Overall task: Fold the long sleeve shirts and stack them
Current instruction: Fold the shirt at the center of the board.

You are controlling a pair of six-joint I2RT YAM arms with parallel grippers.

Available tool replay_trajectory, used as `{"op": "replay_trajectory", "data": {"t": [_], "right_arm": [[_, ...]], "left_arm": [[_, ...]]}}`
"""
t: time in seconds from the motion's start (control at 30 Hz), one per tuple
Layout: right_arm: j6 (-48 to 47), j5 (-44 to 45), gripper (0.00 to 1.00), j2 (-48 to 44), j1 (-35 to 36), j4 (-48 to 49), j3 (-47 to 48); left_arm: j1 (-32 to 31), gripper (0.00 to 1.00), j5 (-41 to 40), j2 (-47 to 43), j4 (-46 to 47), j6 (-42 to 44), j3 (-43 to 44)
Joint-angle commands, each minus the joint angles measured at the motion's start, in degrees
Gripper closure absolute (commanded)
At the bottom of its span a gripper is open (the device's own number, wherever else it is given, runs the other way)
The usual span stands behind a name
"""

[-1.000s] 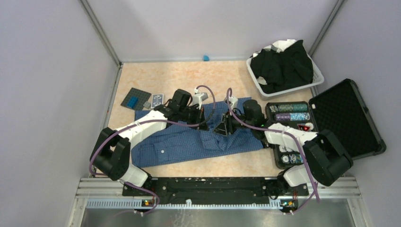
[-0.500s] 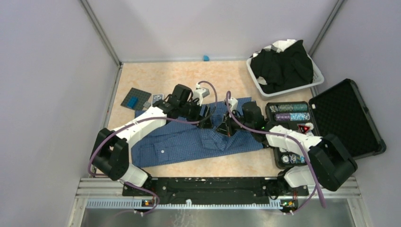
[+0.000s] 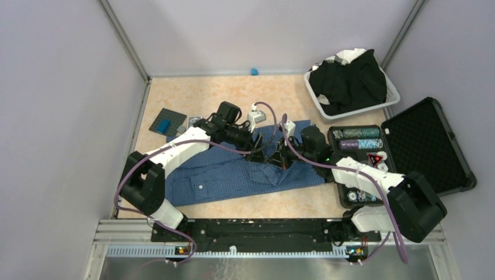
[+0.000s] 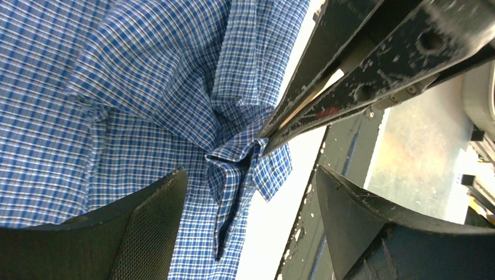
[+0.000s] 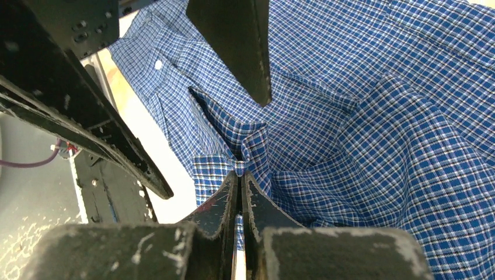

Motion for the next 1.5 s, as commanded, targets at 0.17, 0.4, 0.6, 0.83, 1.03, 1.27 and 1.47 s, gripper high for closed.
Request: {"op": "replay_trajectory", "data": {"t": [0.17,0.4,0.6,0.83,1.03,1.27,1.47], "right_arm": [[0.92,1.42,1.0,-3.22,0.67,2.31,0.22],[2.99,3.53,1.0,-4.02,0.67,0.65,1.97],[4.25,10.62,0.68,-7.53,0.66,-7.22,5.39],[8.43,29.06,0.39,-12.43,-1.97,-24.4,11.47],[10.66,33.95,0.4,-9.47,-6.27,-27.68,13.02],[11.0,36.21,0.53,-0.58,-7.41,-28.67,16.73],[10.72,38.15,0.65,4.82,-7.55,-29.5,17.17]], "left_arm": [[-0.26,0.19,6.52,-0.97,5.3,-1.52,-5.38],[-0.93,0.44,4.85,-2.78,13.39,-8.36,-10.11],[-1.64,1.0,-2.73,-6.03,13.15,-11.51,-11.85],[-1.68,1.0,-3.21,-19.97,6.44,-11.13,-12.75],[-1.71,1.0,-2.43,-28.13,1.21,-11.33,-9.4],[-1.68,1.0,-1.29,-29.51,0.97,-15.78,-5.19],[-1.75,1.0,-1.28,-28.75,5.55,-27.44,-2.99]]}}
